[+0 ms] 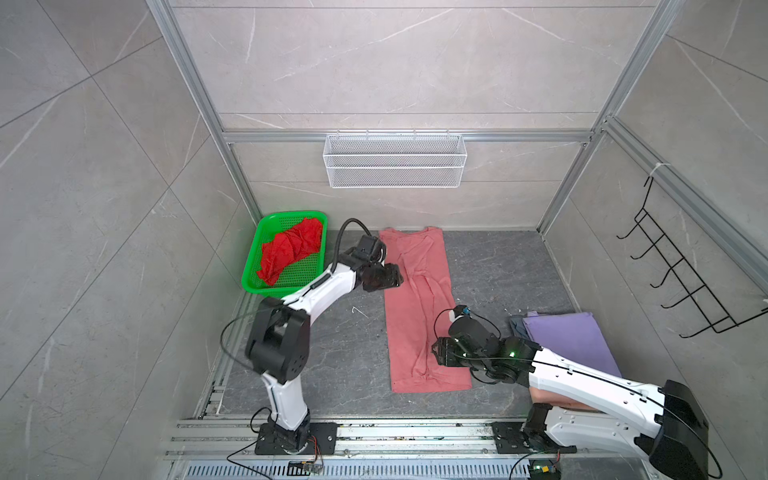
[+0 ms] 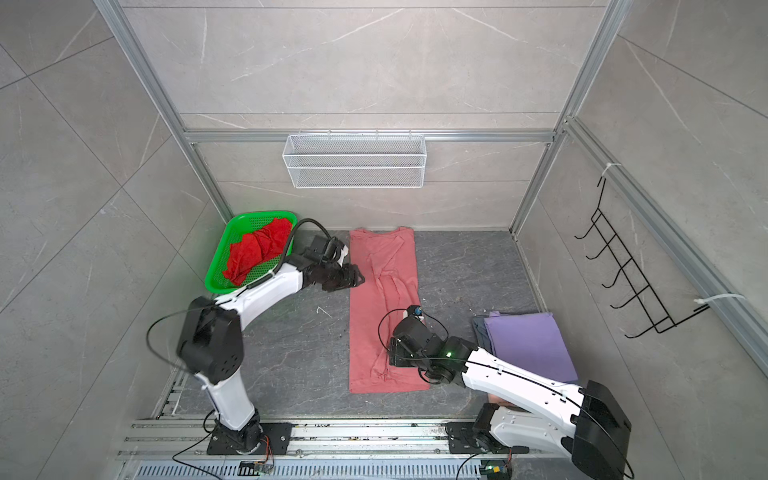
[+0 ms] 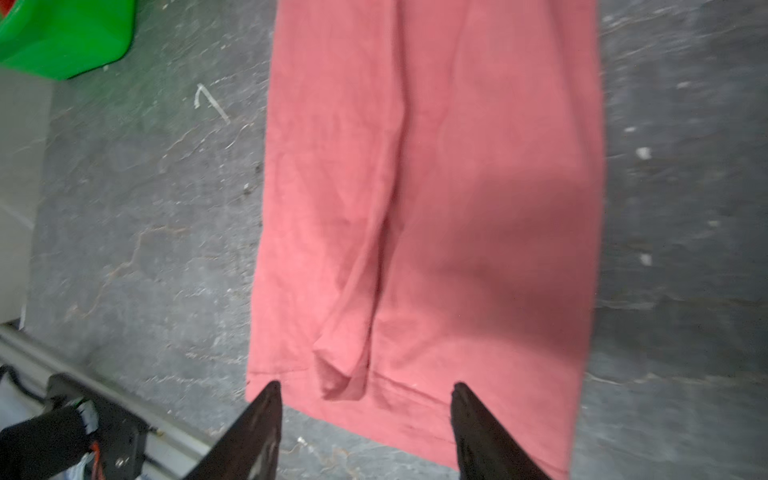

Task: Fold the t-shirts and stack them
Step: 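Move both grippers to the strip's near end and pinch the hem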

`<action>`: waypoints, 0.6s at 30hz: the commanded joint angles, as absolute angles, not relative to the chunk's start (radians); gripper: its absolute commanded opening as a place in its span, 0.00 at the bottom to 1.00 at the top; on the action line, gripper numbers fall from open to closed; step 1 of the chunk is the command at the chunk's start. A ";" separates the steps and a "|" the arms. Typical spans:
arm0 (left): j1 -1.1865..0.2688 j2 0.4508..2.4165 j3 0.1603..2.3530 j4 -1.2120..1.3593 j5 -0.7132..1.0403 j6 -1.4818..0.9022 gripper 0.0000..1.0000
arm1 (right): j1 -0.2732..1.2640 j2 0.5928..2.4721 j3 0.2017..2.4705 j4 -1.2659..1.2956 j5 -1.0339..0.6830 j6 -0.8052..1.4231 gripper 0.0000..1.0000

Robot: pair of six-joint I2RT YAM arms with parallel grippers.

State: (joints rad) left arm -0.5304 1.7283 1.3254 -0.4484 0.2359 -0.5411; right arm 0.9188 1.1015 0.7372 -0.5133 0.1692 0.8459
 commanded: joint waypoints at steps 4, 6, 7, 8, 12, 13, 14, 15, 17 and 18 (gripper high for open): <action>-0.688 1.430 0.915 -0.448 0.142 -0.810 0.67 | 0.828 1.010 0.677 -0.630 0.200 0.867 0.68; -0.750 1.364 0.830 -0.450 0.141 -0.888 0.66 | 0.801 0.985 0.645 -0.630 0.157 0.867 0.69; -0.781 1.334 0.795 -0.453 0.134 -0.929 0.66 | 0.787 0.973 0.625 -0.628 0.137 0.869 0.70; -0.813 1.305 0.761 -0.452 0.124 -0.971 0.65 | 0.777 0.963 0.606 -0.624 0.117 0.870 0.72; -0.901 1.256 0.673 -0.403 0.126 -1.092 0.65 | 0.754 0.952 0.540 -0.587 0.046 0.883 0.73; -0.915 1.255 0.652 -0.365 0.139 -1.122 0.64 | 0.751 0.954 0.529 -0.580 0.033 0.891 0.73; -0.929 1.259 0.631 -0.325 0.149 -1.149 0.63 | 0.749 0.955 0.514 -0.564 0.016 0.896 0.73; -0.941 1.265 0.615 -0.297 0.155 -1.171 0.62 | 0.750 0.958 0.500 -0.548 0.005 0.904 0.73; -0.967 1.287 0.596 -0.264 0.162 -1.206 0.61 | 0.749 0.965 0.469 -0.519 -0.016 0.924 0.73; -0.975 1.298 0.593 -0.253 0.165 -1.219 0.60 | 0.750 0.968 0.456 -0.511 -0.021 0.930 0.73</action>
